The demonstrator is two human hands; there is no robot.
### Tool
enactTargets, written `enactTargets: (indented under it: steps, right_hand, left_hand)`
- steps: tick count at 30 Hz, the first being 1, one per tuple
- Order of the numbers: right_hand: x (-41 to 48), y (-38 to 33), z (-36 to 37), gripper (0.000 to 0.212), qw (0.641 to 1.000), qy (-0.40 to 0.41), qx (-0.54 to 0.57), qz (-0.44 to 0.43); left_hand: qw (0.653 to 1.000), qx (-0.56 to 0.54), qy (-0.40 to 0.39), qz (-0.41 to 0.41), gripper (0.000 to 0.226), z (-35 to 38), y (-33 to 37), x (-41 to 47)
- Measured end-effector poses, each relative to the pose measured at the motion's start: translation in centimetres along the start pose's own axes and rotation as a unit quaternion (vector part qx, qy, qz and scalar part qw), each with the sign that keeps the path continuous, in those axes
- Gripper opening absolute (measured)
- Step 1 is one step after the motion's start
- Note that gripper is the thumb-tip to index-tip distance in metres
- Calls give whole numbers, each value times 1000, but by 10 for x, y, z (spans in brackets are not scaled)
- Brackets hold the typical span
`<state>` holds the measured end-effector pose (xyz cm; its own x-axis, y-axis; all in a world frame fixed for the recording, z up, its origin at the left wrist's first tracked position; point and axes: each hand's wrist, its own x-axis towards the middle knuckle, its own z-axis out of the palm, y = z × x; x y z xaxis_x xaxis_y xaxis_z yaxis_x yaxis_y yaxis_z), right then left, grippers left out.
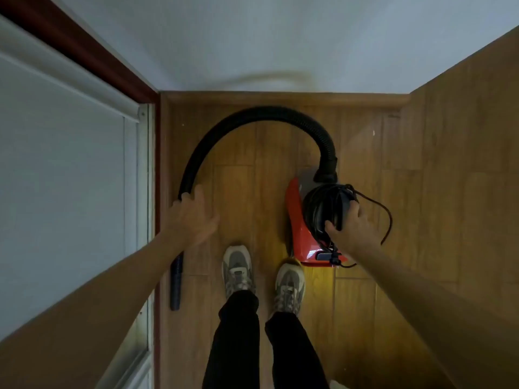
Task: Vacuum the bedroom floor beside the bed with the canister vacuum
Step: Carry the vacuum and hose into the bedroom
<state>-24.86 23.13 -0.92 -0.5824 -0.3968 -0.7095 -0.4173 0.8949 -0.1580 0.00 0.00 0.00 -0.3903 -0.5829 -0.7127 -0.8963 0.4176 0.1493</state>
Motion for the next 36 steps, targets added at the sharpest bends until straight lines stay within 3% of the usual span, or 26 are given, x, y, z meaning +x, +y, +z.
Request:
enactTargets:
  steps: [6,12,18,23,36]
  right_hand:
    - [29,0,31,73,998,45,15,32]
    - [50,-4,45,48,979,144,134,54]
    - [57,-4,64,38,961,207,172,54]
    - [63,-3,74,42,945,241,215,47]
    - [64,2,79,35,938,272,217,8]
  left_hand:
    - [999,-11,-24,-34,78,18,-17,35]
    - [999,-8,-28,-29,74,38,-30,67]
    - [998,-12,-21,-52,78,46,-52,106]
    - [996,-16,-24,-87,89,51,-68,139]
    - [972,-182,-2,-149,80,71,-82,196]
